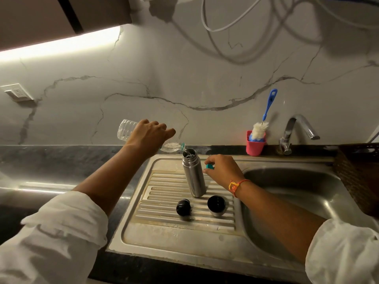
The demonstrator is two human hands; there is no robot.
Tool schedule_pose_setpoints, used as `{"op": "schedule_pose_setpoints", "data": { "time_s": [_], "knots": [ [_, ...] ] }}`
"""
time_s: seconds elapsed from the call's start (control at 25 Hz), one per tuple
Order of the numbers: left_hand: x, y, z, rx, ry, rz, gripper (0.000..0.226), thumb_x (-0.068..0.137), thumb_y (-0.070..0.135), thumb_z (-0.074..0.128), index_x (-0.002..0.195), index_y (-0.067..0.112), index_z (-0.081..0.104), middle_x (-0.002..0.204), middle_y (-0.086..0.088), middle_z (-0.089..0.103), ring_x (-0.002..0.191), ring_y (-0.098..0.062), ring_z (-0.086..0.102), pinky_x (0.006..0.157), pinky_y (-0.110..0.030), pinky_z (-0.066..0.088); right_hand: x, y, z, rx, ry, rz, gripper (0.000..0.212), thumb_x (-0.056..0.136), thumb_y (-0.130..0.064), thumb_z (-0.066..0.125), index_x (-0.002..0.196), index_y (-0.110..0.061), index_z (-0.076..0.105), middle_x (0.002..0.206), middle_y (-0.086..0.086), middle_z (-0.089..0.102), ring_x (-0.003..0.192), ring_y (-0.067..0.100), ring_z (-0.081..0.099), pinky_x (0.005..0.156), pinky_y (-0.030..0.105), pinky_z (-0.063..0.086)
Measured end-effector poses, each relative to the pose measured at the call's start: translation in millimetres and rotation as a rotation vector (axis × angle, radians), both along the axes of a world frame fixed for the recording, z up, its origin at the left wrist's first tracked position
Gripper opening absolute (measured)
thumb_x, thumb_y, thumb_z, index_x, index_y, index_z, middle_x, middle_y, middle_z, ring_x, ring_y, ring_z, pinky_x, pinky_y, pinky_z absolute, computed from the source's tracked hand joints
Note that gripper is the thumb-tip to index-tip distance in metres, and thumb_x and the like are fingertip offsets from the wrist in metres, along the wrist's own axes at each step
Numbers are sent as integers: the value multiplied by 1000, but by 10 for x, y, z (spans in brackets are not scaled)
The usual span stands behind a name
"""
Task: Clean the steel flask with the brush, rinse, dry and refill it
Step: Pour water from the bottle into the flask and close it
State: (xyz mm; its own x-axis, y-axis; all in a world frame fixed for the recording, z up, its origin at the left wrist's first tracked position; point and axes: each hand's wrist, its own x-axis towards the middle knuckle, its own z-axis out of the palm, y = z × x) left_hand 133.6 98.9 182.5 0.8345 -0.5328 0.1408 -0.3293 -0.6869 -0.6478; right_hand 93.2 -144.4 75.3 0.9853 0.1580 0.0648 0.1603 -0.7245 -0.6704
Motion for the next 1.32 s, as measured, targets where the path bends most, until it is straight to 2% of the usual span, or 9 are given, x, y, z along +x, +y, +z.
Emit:
{"op": "schedule_pose_setpoints", "data": {
  "time_s": [0.16,0.56,0.96,1.04,1.12,1.24,1.32],
  "knots": [
    [6,-37,26,54,-18,-5,57,96,19,65,146,27,38,110,0,65,91,-17,64,82,-30,51,-5,-12,13,6,4,-5,37,89,-25,73,123,-13,68,117,8,70,105,22,65,95,32,54],
    [-21,-136,84,154,-28,-2,62,95,19,68,146,28,36,111,0,63,95,-18,62,81,-30,46,-19,-22,25,52,19,-19,36,89,-25,73,122,-13,68,118,8,70,105,20,65,94,28,52],
    [-7,-117,-11,115,-66,-15,67,91,20,72,146,29,35,113,0,63,98,-18,62,84,-33,46,-85,-35,35,35,-18,-14,27,92,-20,68,118,-13,68,115,7,69,104,21,64,89,28,53],
    [-33,-82,-87,-12,-79,22,65,89,19,73,144,28,38,111,0,64,95,-20,63,84,-34,47,-95,-32,43,35,-23,-17,22,94,-18,64,116,-13,67,112,7,68,101,20,63,85,27,53],
    [-109,-32,-194,-270,-45,110,68,86,23,77,144,24,41,116,-4,66,98,-24,64,84,-38,49,-93,-25,55,33,-31,-8,17,99,-18,54,111,-13,65,110,7,67,97,20,62,80,28,52],
    [-360,-58,-362,-804,104,219,80,79,30,85,146,17,43,124,-7,64,105,-29,63,84,-41,54,-88,1,95,53,2,23,21,104,-19,39,108,-13,59,112,8,62,100,22,59,82,33,50],
    [-592,-219,-464,-1222,138,272,78,79,29,86,143,15,43,117,2,56,102,-22,58,78,-31,51,-103,24,172,132,57,51,23,105,-21,36,106,-14,58,110,6,60,100,21,57,81,33,48]
  ]
}}
